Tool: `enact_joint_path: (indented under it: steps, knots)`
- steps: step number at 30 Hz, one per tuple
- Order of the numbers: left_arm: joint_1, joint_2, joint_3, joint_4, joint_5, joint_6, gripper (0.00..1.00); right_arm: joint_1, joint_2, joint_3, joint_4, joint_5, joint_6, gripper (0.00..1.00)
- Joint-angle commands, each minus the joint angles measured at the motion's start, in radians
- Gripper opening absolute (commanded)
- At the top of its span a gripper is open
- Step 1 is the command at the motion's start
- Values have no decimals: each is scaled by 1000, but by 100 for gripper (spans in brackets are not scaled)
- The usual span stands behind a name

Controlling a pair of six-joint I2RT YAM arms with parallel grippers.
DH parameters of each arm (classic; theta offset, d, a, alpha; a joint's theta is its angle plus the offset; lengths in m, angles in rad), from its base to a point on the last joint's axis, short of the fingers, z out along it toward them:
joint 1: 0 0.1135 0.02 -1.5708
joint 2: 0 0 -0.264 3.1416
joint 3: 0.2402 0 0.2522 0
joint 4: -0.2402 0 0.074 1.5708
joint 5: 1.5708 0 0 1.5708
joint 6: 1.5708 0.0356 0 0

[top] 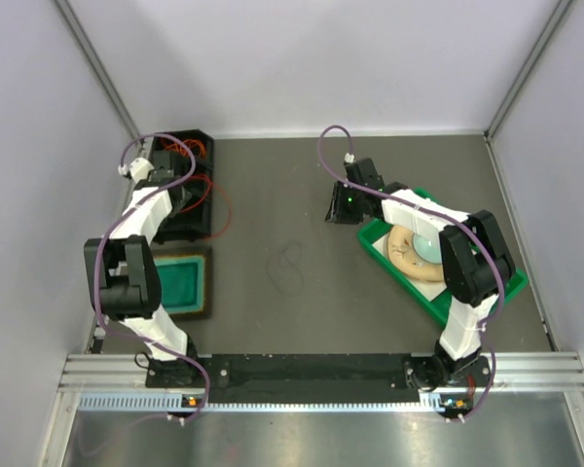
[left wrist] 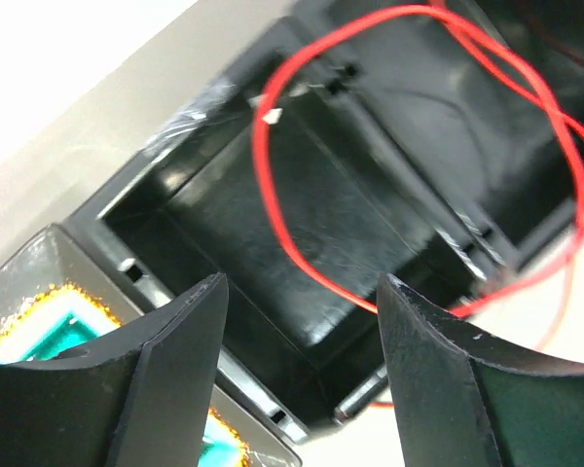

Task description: Untangle the cables

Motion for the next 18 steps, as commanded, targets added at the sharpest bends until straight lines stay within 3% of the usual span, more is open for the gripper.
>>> enact_joint_path:
  steps: [1, 15, 18]
  knots:
    - [18, -11, -21, 53, 24, -82, 68, 2, -30, 1, 31, -7, 2, 33]
    - [33, 86, -15, 132, 57, -51, 57, 2, -21, -1, 31, -7, 4, 33]
    - [33, 85, -18, 135, 50, -50, 42, 2, -21, -1, 29, -6, 4, 33]
